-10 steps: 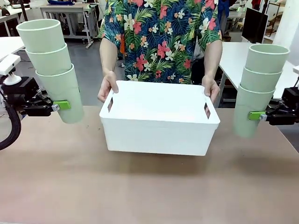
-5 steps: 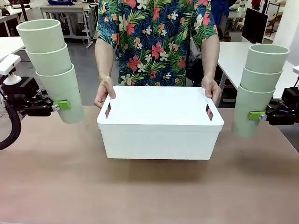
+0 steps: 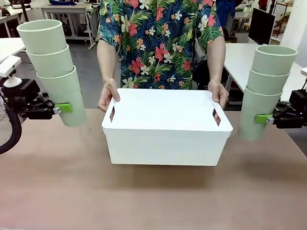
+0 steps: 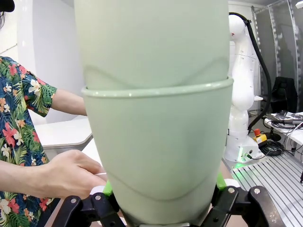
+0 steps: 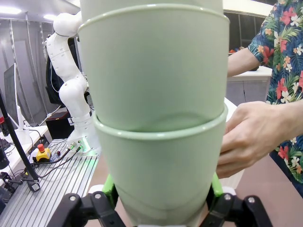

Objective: Stack the cups and store them in the basket.
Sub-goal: Place the stack of Reusable plastic cups into the Pantry Basket.

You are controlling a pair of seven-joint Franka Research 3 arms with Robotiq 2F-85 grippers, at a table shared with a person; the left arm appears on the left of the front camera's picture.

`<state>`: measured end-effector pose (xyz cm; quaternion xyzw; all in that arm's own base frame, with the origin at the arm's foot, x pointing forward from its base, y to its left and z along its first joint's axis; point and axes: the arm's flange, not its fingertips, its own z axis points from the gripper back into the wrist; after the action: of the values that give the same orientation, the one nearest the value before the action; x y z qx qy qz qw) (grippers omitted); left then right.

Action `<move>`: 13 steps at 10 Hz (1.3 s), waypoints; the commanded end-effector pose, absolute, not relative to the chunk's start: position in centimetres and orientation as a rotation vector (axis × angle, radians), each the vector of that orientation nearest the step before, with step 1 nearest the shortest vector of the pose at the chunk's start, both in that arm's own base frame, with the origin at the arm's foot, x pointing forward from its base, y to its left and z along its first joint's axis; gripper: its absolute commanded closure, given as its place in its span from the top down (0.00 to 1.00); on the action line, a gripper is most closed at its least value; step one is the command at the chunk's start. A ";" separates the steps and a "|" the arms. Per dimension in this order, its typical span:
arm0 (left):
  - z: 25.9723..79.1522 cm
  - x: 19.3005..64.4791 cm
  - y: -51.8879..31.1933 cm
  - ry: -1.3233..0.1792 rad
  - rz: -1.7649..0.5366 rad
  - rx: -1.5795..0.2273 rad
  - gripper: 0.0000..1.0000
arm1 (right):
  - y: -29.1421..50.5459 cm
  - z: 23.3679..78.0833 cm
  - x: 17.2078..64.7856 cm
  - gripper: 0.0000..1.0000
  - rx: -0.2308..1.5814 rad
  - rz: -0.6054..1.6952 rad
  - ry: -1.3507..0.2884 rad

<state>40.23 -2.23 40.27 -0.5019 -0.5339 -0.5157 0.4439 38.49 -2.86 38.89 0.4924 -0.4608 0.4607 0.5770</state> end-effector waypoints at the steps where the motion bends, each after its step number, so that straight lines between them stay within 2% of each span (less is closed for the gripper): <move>1: 40.6 40.2 -2.2 -1.335 -1.284 -1.246 0.84 | -2.8 39.4 38.6 0.87 1.146 1.088 -1.086; 13: 40.6 40.2 -2.2 -1.335 -1.284 -1.246 0.84 | -2.8 39.4 38.6 0.87 1.146 1.088 -1.086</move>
<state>40.23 -2.23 40.27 -0.5019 -0.5339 -0.5157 0.4439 38.49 -2.86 38.89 0.4924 -0.4608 0.4607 0.5770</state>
